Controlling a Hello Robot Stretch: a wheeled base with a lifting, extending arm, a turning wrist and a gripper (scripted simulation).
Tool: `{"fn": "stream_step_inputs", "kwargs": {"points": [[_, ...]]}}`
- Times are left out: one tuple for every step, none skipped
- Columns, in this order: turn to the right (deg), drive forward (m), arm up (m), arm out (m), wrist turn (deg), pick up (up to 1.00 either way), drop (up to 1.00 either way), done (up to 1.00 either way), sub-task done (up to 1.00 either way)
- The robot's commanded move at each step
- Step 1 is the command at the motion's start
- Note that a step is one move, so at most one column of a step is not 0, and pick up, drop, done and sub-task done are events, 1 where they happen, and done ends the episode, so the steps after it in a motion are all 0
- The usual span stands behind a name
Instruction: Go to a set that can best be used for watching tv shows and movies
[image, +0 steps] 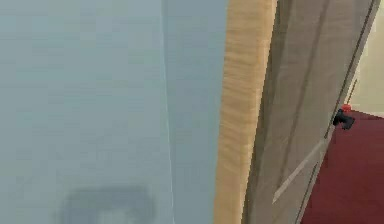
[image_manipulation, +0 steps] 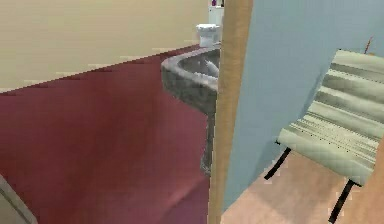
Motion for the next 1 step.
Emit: {"fn": "stream_step_inputs", "kwargs": {"points": [[45.0, 0.0, 0.0, 0.0, 0.0, 0.0, 0.0, 0.0, 0.0]]}}
